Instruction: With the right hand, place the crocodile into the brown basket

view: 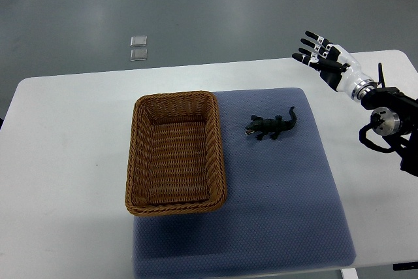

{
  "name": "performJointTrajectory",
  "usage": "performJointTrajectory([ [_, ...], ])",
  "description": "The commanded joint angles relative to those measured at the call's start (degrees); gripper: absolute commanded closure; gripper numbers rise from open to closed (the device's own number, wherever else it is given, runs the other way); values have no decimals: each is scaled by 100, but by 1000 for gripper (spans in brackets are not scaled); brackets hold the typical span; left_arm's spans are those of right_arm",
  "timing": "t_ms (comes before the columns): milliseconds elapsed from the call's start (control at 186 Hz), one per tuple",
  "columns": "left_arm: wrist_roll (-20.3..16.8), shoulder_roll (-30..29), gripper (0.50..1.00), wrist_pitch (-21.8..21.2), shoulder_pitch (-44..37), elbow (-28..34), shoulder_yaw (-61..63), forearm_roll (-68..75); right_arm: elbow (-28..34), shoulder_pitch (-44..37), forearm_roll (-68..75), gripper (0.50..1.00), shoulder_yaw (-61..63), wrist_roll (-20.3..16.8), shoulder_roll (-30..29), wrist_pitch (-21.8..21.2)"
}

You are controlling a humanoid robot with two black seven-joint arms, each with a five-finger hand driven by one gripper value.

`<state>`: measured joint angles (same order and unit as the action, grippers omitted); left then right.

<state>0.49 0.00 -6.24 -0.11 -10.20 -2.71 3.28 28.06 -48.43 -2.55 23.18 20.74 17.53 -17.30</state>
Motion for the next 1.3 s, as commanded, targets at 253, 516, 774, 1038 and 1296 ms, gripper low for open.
performJointTrajectory([
  [253,4,0,500,0,2,0,7,-3,-2,-9,9,572,11,-9,5,-19],
  [516,-5,0,500,0,2,0,7,-3,-2,-26,0,572,11,-9,5,-10],
  [774,-5,0,500,0,2,9,7,-3,-2,-26,0,572,2,26,13,-19],
  [1038,-5,0,500,0,2,9,7,-3,7,-44,0,572,-6,35,22,-89],
  [1296,-5,0,500,0,2,9,16,-3,7,-53,0,572,-6,35,22,-133],
])
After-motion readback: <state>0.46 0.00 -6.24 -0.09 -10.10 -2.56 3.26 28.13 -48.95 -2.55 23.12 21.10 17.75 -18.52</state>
